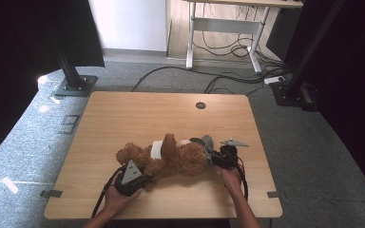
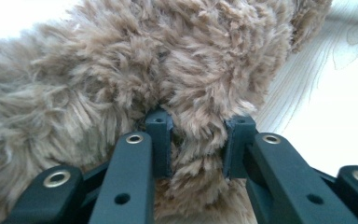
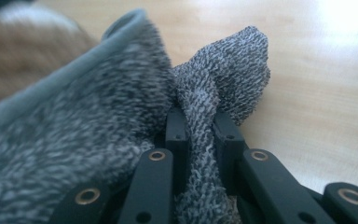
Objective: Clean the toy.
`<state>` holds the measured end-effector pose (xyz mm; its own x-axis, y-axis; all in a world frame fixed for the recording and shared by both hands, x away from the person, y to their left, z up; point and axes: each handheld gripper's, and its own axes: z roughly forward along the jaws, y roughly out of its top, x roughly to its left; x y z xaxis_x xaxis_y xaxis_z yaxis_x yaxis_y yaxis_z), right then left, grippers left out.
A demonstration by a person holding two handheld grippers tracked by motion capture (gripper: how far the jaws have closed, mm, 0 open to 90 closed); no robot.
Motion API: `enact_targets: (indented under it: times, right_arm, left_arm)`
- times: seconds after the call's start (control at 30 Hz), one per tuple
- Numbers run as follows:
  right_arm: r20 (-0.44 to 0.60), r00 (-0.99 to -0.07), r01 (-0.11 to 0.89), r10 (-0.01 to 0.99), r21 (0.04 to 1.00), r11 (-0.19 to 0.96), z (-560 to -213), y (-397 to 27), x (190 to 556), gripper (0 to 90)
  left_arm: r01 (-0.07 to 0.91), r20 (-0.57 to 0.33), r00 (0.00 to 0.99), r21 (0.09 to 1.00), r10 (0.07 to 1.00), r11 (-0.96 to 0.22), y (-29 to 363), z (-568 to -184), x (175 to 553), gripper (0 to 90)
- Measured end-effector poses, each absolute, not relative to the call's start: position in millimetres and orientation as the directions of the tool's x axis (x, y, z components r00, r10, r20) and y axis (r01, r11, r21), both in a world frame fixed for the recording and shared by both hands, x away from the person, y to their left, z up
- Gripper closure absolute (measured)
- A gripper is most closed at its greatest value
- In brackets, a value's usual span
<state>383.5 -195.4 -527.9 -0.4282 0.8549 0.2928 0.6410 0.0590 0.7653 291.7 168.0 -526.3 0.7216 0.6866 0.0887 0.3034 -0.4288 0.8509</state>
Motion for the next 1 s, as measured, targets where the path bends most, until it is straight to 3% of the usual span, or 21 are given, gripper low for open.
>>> enact_targets:
  times: [0.23, 0.47, 0.67, 1.0]
  right_arm:
    - [0.33, -0.417, 0.636, 0.847, 0.772, 0.013, -524, -204, 381, 79.7]
    - [0.338, -0.463, 0.495, 0.819, 0.865, -0.078, -465, -205, 379, 79.8]
    - [0.334, -0.537, 0.437, 0.775, 0.896, -0.083, -430, -179, 383, 79.8]
    - [0.348, -0.663, 0.403, 0.663, 0.912, -0.075, -406, -127, 377, 79.8]
  left_arm:
    - [0.301, 0.091, 0.736, 0.843, 0.671, -0.445, 171, -526, 286, 68.8]
    - [0.32, 0.067, 0.735, 0.843, 0.674, -0.433, 177, -526, 282, 68.3]
    - [0.321, 0.066, 0.737, 0.842, 0.673, -0.434, 175, -525, 281, 67.8]
    - [0.329, 0.057, 0.734, 0.842, 0.676, -0.428, 176, -525, 282, 67.7]
